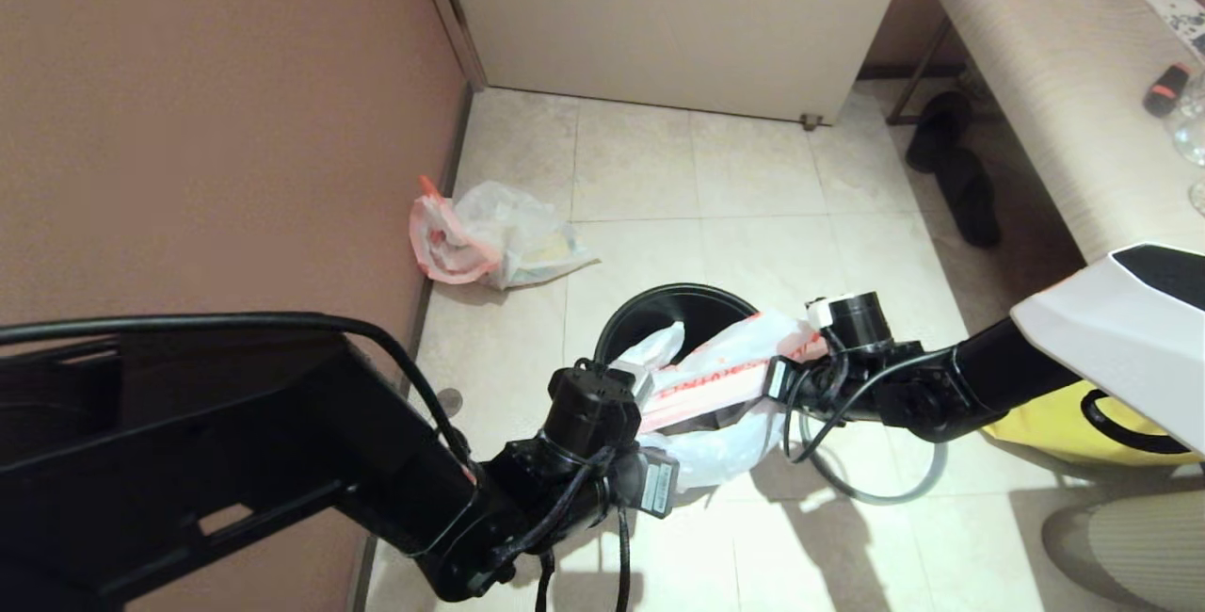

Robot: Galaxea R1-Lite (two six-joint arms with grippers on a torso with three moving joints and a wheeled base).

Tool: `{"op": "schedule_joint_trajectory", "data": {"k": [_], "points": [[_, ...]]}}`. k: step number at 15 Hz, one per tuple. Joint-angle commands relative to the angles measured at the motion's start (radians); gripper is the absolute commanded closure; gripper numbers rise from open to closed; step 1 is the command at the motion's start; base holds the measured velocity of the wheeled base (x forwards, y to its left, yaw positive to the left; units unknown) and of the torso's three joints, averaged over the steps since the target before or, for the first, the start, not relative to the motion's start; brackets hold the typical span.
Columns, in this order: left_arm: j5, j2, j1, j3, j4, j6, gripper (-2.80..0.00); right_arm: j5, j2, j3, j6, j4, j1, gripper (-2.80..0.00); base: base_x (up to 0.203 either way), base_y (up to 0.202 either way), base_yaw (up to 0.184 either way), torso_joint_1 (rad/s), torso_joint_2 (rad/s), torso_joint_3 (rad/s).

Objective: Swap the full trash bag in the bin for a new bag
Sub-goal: Put the new garbage bag on the trash can

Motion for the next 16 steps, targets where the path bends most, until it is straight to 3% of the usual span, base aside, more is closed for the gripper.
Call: {"op": "schedule_joint_trajectory", "data": {"k": [1,7,10,12,16], "points": [[0.01,0.057,0.004,0.017,-0.1,0.002,0.0,0.004,-0.029,-0.001,0.013,0.014,0.011,0.0,0.0,0.0,0.0,0.0,0.0,0.0],[0.107,0.129,0.005,0.029,-0.339,0.042,0.0,0.012,-0.056,0.005,0.017,0.056,0.048,0.0,0.0,0.0,0.0,0.0,0.0,0.0],[0.208,0.161,0.011,0.007,-0.486,0.101,0.0,0.015,-0.047,0.004,0.017,0.057,0.047,0.0,0.0,0.0,0.0,0.0,0.0,0.0],[0.232,0.179,0.075,-0.036,-0.512,0.149,0.0,0.019,-0.045,0.005,0.015,0.059,0.047,0.0,0.0,0.0,0.0,0.0,0.0,0.0],[0.241,0.167,0.136,-0.079,-0.512,0.163,0.0,0.019,-0.042,0.006,0.004,0.077,0.053,0.0,0.0,0.0,0.0,0.0,0.0,0.0]]}}
